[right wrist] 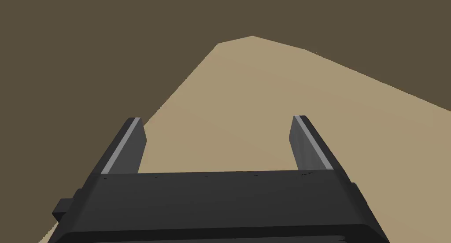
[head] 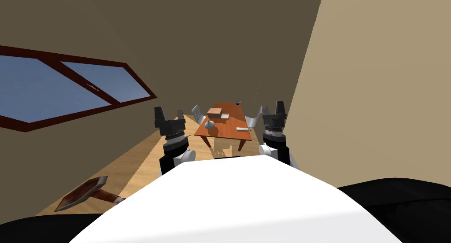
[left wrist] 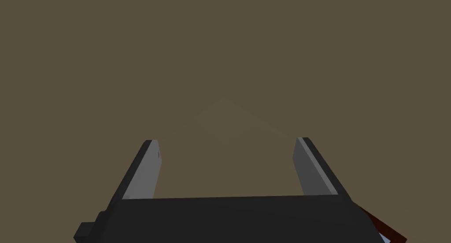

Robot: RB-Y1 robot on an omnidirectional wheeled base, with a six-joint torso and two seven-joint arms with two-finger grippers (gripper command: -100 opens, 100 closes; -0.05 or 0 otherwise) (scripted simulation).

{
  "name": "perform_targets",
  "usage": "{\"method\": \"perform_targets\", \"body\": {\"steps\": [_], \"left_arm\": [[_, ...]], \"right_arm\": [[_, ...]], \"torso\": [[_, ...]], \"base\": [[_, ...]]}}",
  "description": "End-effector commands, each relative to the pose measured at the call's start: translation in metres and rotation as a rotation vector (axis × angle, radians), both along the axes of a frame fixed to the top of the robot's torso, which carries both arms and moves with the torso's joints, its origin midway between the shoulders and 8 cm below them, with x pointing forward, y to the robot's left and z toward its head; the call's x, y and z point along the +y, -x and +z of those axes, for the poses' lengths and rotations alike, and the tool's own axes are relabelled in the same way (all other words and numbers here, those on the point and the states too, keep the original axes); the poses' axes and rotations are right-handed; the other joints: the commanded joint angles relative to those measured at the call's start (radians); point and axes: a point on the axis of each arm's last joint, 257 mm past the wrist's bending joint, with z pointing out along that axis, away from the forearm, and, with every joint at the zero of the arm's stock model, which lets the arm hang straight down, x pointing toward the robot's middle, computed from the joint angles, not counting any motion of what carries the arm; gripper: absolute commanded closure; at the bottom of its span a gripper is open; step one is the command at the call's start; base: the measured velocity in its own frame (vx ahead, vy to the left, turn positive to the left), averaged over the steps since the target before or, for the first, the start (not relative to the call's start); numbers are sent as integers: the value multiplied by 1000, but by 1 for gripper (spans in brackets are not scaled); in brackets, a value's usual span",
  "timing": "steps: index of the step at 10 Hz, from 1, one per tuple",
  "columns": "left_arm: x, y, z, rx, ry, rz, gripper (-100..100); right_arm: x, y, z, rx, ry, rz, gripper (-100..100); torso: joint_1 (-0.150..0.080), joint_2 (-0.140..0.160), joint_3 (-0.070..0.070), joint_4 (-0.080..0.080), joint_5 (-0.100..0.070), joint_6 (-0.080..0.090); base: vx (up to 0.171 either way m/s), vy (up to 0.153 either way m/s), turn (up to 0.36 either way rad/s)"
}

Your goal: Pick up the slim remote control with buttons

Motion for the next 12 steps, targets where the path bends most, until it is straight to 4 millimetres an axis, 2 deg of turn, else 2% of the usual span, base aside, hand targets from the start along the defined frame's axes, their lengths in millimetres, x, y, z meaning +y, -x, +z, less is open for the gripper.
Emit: {"method": "perform_targets", "body": {"steps": [1, 4, 8, 9, 10, 11, 12], "left_arm": [[0, 0, 0, 0, 0, 0, 0], [0, 0, 0, 0, 0, 0, 0], [0, 0, 0, 0, 0, 0, 0], [0, 0, 0, 0, 0, 0, 0], [0, 0, 0, 0, 0, 0, 0], [0, 0, 0, 0, 0, 0, 0], [0, 0, 0, 0, 0, 0, 0]], "right_arm": [[5, -5, -10, 25, 42, 12, -100], [12, -17, -33, 77, 120, 29, -100], [24, -35, -80, 168, 259, 55, -100], [23, -37, -85, 182, 272, 59, -100], [26, -42, -102, 213, 315, 68, -100], [25, -42, -103, 217, 318, 68, -100], [28, -46, -120, 249, 367, 80, -100]], "torso": [[0, 0, 0, 0, 0, 0], [8, 2, 1, 0, 2, 0], [12, -1, -1, 0, 3, 0], [13, -1, -1, 0, 3, -1], [9, 0, 0, 0, 2, 0], [6, 0, 0, 0, 2, 0], [4, 0, 0, 0, 1, 0]], "base": [[-9, 50, 94], [-28, 131, 120], [15, 186, 204], [15, 125, 115], [22, 88, 235], [17, 56, 86], [19, 76, 215]]}}
